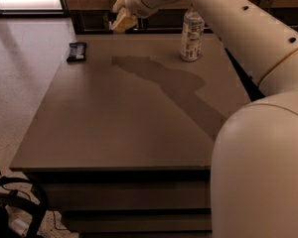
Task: Move rxbar chocolate near rxbar blueberry
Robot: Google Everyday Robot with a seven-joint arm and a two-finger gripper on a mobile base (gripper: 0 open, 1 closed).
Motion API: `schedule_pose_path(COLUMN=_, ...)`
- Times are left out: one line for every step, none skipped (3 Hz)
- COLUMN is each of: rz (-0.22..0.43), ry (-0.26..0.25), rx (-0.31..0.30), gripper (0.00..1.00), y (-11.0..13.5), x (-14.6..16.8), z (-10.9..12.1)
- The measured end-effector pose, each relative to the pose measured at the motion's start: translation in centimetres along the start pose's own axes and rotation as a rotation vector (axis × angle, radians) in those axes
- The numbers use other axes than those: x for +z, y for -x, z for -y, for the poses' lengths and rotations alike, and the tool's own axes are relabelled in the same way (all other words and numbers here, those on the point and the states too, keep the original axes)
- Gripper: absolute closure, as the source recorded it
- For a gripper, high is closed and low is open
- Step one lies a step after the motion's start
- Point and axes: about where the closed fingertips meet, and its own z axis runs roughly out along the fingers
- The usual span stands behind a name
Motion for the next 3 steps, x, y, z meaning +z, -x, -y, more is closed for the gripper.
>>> schedule_pose_path(rz=0.061, ry=0.013, rx=0.036, gripper=1.00, y=0.3, x=2.3, z=-0.7)
schedule_pose_path(rz=0.083, ry=0.030, rx=0.078, gripper=1.00, y=0.7, x=3.9, z=-2.5)
schedule_pose_path(rz=0.091, ry=0.065, rx=0.115, gripper=1.00, y=0.9, x=6.2, z=-5.0)
